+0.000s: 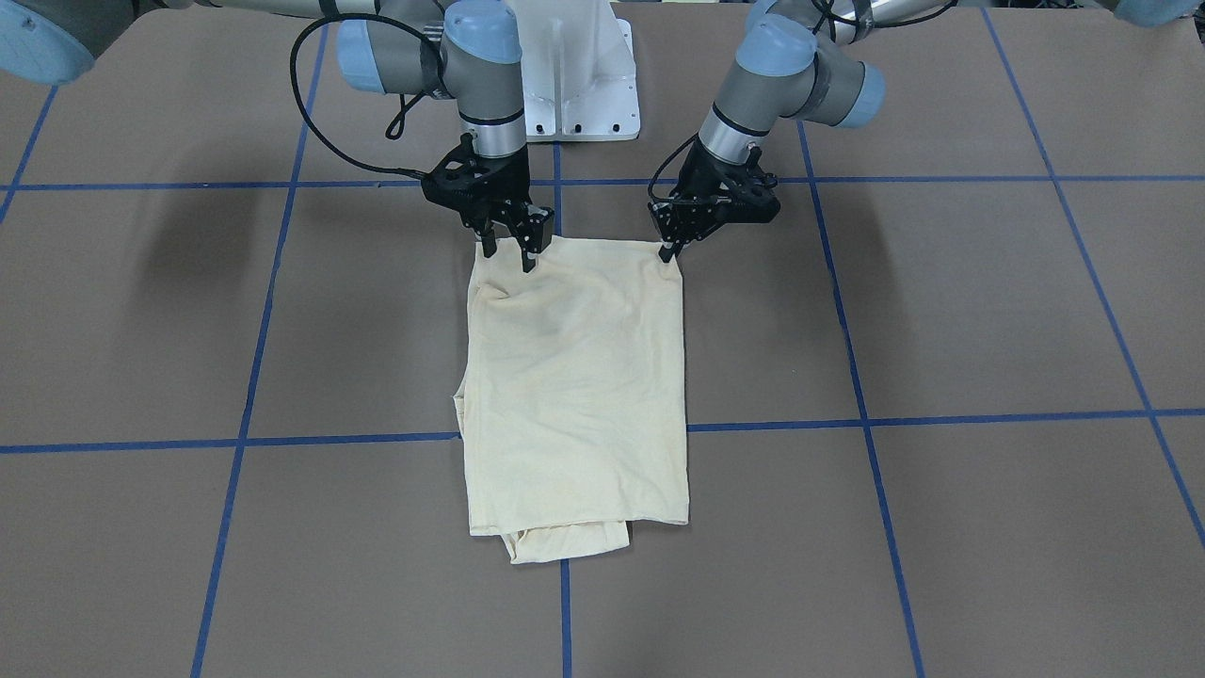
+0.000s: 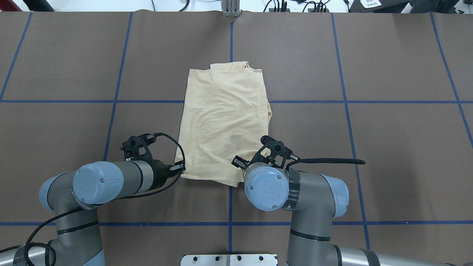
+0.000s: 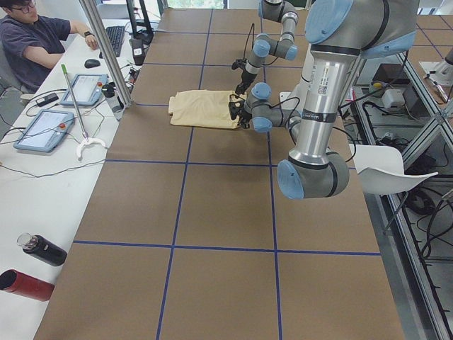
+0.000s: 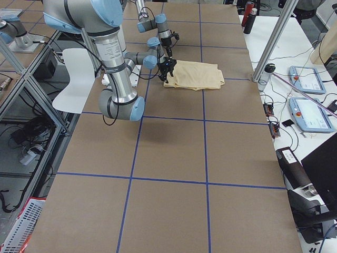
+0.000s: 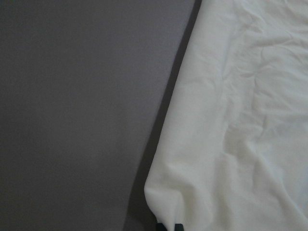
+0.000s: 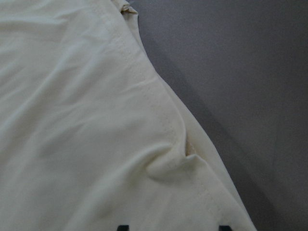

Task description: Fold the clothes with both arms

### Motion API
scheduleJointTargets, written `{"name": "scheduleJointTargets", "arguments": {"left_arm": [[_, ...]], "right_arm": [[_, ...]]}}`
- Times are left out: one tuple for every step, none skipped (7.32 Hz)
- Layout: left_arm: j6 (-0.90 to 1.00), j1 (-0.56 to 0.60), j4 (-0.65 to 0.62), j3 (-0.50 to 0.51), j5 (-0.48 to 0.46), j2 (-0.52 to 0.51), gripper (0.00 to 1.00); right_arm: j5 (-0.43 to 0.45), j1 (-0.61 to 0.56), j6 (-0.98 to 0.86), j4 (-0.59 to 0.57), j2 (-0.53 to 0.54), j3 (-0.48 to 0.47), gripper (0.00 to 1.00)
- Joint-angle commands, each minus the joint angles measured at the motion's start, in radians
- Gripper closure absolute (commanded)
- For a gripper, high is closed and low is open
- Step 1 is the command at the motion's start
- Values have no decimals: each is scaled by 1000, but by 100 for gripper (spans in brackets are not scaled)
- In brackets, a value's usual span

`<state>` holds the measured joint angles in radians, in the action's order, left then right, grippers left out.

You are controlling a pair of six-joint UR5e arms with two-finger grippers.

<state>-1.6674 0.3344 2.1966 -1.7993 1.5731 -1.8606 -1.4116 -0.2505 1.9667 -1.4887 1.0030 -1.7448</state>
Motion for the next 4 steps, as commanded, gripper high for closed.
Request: {"name": "scheduleJointTargets", "arguments": {"left_arm": [[0, 0, 0, 0, -1, -2, 100], [0, 0, 0, 0, -1, -2, 100], [0, 0, 2, 0, -1, -3, 100], [0, 0, 0, 0, -1, -2, 100]], "right_arm": [[3, 11, 17, 1, -1, 5, 32], [3, 14, 30, 2, -3, 5, 36], [3, 17, 31, 1, -6, 8, 39], [3, 17, 31, 2, -7, 14, 39]]}}
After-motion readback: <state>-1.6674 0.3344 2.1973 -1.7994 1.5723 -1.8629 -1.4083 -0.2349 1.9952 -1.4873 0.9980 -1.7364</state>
